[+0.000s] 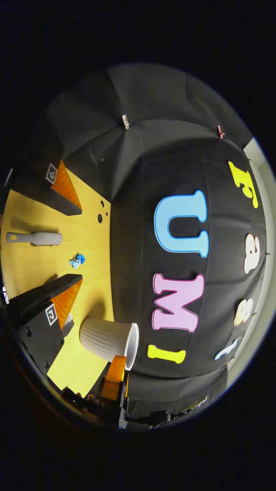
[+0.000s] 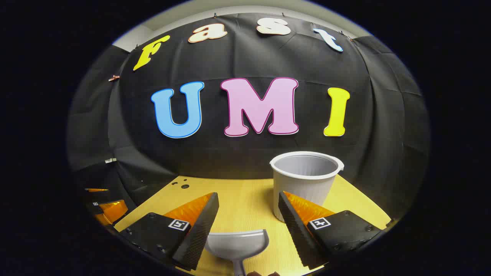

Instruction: Pick up the small broom and dustpan from the desktop, sweep the trash into the dustpan with the broom, and then empty the trash into the garbage bin.

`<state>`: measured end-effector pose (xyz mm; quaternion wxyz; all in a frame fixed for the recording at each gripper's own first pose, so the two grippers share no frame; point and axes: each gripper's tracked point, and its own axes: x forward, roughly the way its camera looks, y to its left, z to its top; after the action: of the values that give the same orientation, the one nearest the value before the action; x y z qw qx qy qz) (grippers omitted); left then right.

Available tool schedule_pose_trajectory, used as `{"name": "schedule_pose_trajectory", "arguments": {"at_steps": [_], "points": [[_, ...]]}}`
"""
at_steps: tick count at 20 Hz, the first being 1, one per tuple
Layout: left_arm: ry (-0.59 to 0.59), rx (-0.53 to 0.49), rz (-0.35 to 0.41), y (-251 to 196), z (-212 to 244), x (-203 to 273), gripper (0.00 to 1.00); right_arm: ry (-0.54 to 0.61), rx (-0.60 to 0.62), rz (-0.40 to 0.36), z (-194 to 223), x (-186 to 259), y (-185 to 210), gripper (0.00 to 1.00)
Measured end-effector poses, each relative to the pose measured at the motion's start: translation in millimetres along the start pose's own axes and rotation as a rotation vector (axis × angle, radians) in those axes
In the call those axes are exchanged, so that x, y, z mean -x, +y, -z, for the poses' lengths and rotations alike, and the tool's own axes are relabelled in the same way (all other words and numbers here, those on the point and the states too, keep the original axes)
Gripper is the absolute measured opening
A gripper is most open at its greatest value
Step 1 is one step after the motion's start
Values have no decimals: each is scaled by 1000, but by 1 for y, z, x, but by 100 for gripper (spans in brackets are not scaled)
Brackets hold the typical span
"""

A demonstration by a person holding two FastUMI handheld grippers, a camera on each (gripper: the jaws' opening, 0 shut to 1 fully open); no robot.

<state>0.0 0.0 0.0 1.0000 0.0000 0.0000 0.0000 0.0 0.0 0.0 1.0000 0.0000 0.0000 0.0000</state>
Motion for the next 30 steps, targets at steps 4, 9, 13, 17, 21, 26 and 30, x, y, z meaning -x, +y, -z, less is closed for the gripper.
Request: {"name": "schedule_pose_trajectory", "arguments": {"at_steps": [4,9,13,17,21,26,30], "points": [[15,20,-4,7,6,-2,96,20,5,0,4,2,4,97],[40,17,12,6,11,-10,96,11,25,3,3,1,5,96],[79,8,30,1,21,-15,97,29,19,6,9,-1,3,96],[120,-8,34,0,33,-19,97,51,14,16,17,-4,-1,96],[179,19,29,3,50,-24,97,73,11,18,23,-8,-6,96],[315,72,20,8,87,-37,97,109,21,-1,32,-9,-10,97],[436,60,7,13,116,-42,96,148,11,-14,44,-11,-16,97]]}}
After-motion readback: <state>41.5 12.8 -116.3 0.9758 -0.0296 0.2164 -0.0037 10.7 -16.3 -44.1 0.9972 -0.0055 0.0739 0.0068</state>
